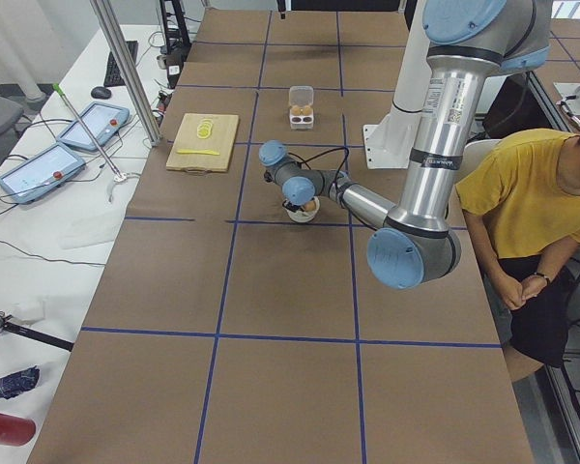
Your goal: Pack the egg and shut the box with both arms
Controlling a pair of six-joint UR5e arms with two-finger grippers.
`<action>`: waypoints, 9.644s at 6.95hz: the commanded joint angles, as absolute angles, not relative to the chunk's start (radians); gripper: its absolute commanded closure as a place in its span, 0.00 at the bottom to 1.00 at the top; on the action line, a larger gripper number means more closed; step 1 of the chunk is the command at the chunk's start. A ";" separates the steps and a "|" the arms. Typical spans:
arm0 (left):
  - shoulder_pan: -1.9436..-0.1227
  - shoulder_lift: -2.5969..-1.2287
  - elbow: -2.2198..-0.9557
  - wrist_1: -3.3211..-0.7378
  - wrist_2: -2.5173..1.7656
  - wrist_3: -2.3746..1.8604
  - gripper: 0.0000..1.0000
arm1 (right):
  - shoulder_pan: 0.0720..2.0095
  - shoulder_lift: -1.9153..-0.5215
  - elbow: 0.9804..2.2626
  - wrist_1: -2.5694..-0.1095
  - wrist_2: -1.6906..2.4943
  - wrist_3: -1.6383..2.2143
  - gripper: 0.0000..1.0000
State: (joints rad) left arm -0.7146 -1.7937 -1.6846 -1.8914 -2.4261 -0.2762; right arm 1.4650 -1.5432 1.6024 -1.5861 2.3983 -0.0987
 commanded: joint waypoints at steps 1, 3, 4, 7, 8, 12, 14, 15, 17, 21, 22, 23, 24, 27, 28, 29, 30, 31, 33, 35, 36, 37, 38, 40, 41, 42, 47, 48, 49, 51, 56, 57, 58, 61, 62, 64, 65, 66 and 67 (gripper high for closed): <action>-0.713 -1.796 -1.684 -1.891 -2.422 -0.276 0.39 | 1.465 -1.543 1.603 -1.586 2.399 -0.098 0.00; -0.713 -1.801 -1.674 -1.891 -2.422 -0.276 0.39 | 1.465 -1.543 1.606 -1.586 2.399 -0.098 0.00; -0.713 -1.801 -1.674 -1.891 -2.422 -0.278 0.39 | 1.465 -1.543 1.605 -1.586 2.399 -0.098 0.00; -0.718 -1.790 -1.692 -1.890 -2.422 -0.281 1.00 | 1.465 -1.542 1.609 -1.586 2.423 -0.098 0.00; -0.721 -1.790 -1.716 -1.890 -2.421 -0.281 1.00 | 1.465 -1.542 1.609 -1.586 2.434 -0.098 0.00; -0.891 -1.869 -1.772 -1.862 -2.418 -0.320 1.00 | 1.463 -1.532 1.609 -1.585 2.439 -0.098 0.00; -0.865 -2.009 -1.741 -1.836 -2.352 -0.750 1.00 | 1.465 -1.532 1.620 -1.585 2.453 -0.097 0.00; -0.800 -2.055 -1.730 -1.838 -2.311 -0.955 1.00 | 1.465 -1.532 1.632 -1.586 2.453 -0.089 0.00; -0.726 -2.124 -1.723 -1.838 -2.205 -0.994 1.00 | 1.465 -1.542 1.651 -1.586 2.453 -0.089 0.00; -0.528 -2.304 -1.609 -1.841 -1.998 -1.009 1.00 | 1.465 -1.543 1.667 -1.586 2.453 -0.087 0.00; -0.506 -2.357 -1.567 -1.842 -1.988 -1.023 1.00 | 1.465 -1.548 1.675 -1.586 2.453 -0.087 0.00; -0.500 -2.382 -1.551 -1.854 -1.988 -1.040 1.00 | 1.465 -1.549 1.674 -1.586 2.453 -0.087 0.00; -0.464 -2.410 -1.501 -1.897 -1.982 -1.037 1.00 | 1.465 -1.549 1.674 -1.586 2.453 -0.087 0.00; -0.405 -2.465 -1.454 -1.945 -1.879 -1.037 1.00 | 1.465 -1.549 1.671 -1.586 2.453 -0.087 0.00; -0.381 -2.505 -1.409 -1.947 -1.840 -1.038 1.00 | 1.465 -1.551 1.671 -1.586 2.454 -0.087 0.00; -0.377 -2.534 -1.378 -1.948 -1.812 -1.037 1.00 | 1.465 -1.551 1.671 -1.586 2.454 -0.087 0.00; -0.377 -2.534 -1.378 -1.947 -1.812 -1.037 1.00 | 1.465 -1.551 1.671 -1.586 2.454 -0.087 0.00; -0.376 -2.531 -1.374 -1.947 -1.810 -1.037 1.00 | 1.465 -1.551 1.671 -1.586 2.454 -0.087 0.00; -0.374 -2.528 -1.379 -1.948 -1.812 -1.037 1.00 | 1.465 -1.554 1.671 -1.586 2.454 -0.087 0.00; -0.371 -2.528 -1.381 -1.947 -1.812 -1.037 0.97 | 1.465 -1.554 1.672 -1.586 2.454 -0.087 0.00; -0.371 -2.526 -1.381 -1.947 -1.812 -1.037 0.61 | 1.465 -1.554 1.672 -1.586 2.454 -0.087 0.00; -0.371 -2.526 -1.379 -1.947 -1.812 -1.037 0.32 | 1.465 -1.554 1.672 -1.586 2.454 -0.087 0.00; -0.371 -2.526 -1.379 -1.947 -1.812 -1.037 0.00 | 1.465 -1.554 1.672 -1.586 2.454 -0.087 0.00; -0.371 -2.526 -1.382 -1.947 -1.812 -1.037 0.00 | 1.465 -1.554 1.672 -1.586 2.454 -0.087 0.00; -0.371 -2.526 -1.385 -1.944 -1.812 -1.037 0.00 | 1.465 -1.554 1.674 -1.586 2.456 -0.087 0.00; -0.391 -2.511 -1.411 -1.933 -1.813 -1.037 0.00 | 1.463 -1.551 1.674 -1.583 2.480 -0.048 0.00; -0.671 -2.258 -1.667 -1.770 -2.024 -0.864 0.00 | 1.012 -1.540 1.710 -0.926 2.276 0.961 0.82; -0.728 -2.228 -1.669 -1.770 -2.073 -0.806 0.00 | 0.899 -1.505 1.729 -0.930 2.185 1.042 1.00; -0.747 -2.223 -1.667 -1.770 -2.078 -0.783 0.00 | 0.820 -1.465 1.724 -0.933 2.165 1.052 1.00; -0.752 -2.214 -1.667 -1.770 -2.080 -0.782 0.00 | 0.723 -1.310 1.727 -1.003 2.157 1.229 1.00; -0.785 -2.207 -1.664 -1.770 -2.092 -0.781 0.00 | 0.629 -1.081 1.807 -1.123 2.123 1.460 1.00; -0.802 -2.171 -1.678 -1.770 -2.092 -0.779 0.00 | 0.699 -1.106 1.842 -1.126 2.143 1.460 1.00; -0.830 -2.131 -1.699 -1.775 -2.094 -0.731 0.00 | 0.756 -1.223 1.903 -1.126 2.164 1.460 0.95; -1.009 -1.976 -1.726 -1.770 -2.105 -0.444 0.00 | 0.946 -1.450 1.869 -1.127 2.166 1.134 0.00; -1.075 -1.929 -1.717 -1.770 -2.108 -0.355 0.00 | 1.054 -1.478 1.797 -1.124 2.183 0.968 0.00; -1.231 -1.858 -1.717 -1.754 -2.134 -0.193 0.00 | 1.286 -1.476 1.575 -1.129 2.313 0.634 0.00; -1.324 -1.795 -1.721 -1.737 -2.228 -0.069 0.00 | 1.352 -1.467 1.445 -1.127 2.315 0.462 0.00; -1.400 -1.754 -1.721 -1.732 -2.273 -0.028 0.00 | 1.406 -1.468 1.401 -1.131 2.338 0.365 0.00; -1.420 -1.726 -1.721 -1.732 -2.273 -0.026 0.00 | 1.446 -1.473 1.410 -1.169 2.361 0.356 0.00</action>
State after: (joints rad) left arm -1.3672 -1.7679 -1.7206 -1.7357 -2.2480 -0.0570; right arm 1.3875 -1.4699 1.4347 -1.1387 2.3339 0.4183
